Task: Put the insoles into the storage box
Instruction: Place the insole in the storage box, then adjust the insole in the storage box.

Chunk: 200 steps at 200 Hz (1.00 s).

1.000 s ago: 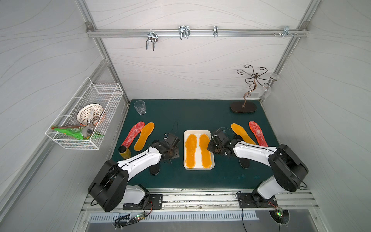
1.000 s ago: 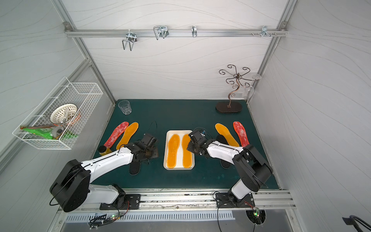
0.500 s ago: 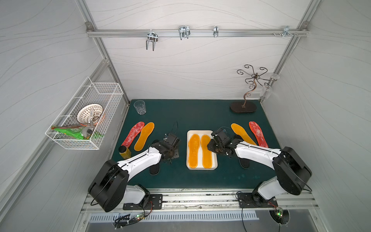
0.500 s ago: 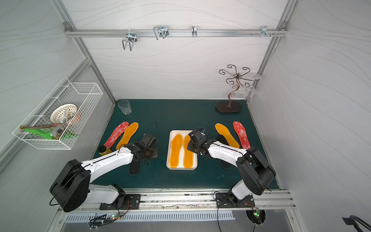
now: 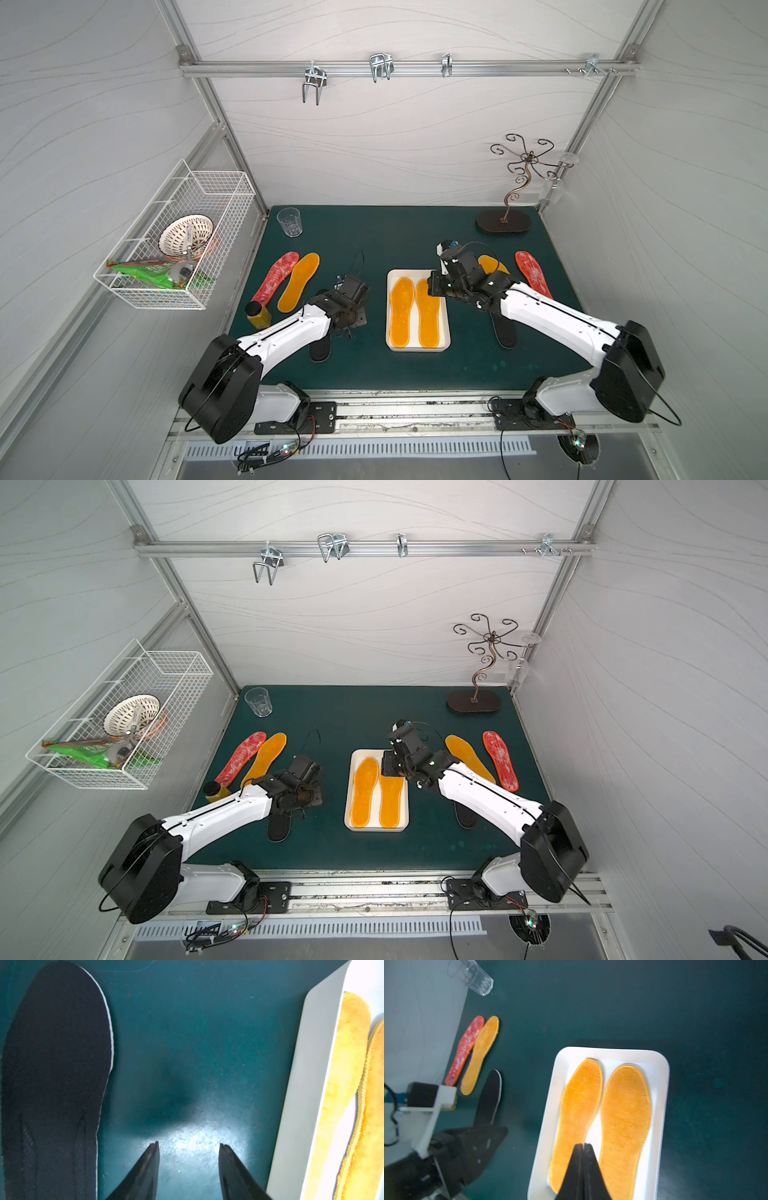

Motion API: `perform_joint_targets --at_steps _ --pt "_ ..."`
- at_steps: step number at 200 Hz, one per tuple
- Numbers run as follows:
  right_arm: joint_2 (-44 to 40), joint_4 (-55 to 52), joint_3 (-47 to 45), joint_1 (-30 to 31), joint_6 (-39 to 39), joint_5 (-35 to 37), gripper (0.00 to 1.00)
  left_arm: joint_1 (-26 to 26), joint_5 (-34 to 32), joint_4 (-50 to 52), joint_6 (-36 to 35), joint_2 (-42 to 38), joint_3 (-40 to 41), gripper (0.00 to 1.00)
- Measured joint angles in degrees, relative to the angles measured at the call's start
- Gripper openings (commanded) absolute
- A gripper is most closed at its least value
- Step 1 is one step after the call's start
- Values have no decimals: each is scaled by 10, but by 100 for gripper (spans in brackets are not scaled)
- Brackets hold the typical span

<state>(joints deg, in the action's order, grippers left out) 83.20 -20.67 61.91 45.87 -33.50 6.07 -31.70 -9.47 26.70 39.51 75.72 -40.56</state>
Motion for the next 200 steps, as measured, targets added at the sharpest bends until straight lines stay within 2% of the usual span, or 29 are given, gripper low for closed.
perform_joint_targets --at_steps 33,82,140,200 --pt "92 -39 18 47 49 -8 0 1 0 1 -1 0 0 51" --pt "185 -81 55 96 60 7 0 1 -2 5 -2 0 0 51" --pt "214 -86 56 92 53 55 0 2 -2 5 -3 0 0 51" --pt "236 -85 57 89 52 75 0 5 -6 5 -3 0 0 51"
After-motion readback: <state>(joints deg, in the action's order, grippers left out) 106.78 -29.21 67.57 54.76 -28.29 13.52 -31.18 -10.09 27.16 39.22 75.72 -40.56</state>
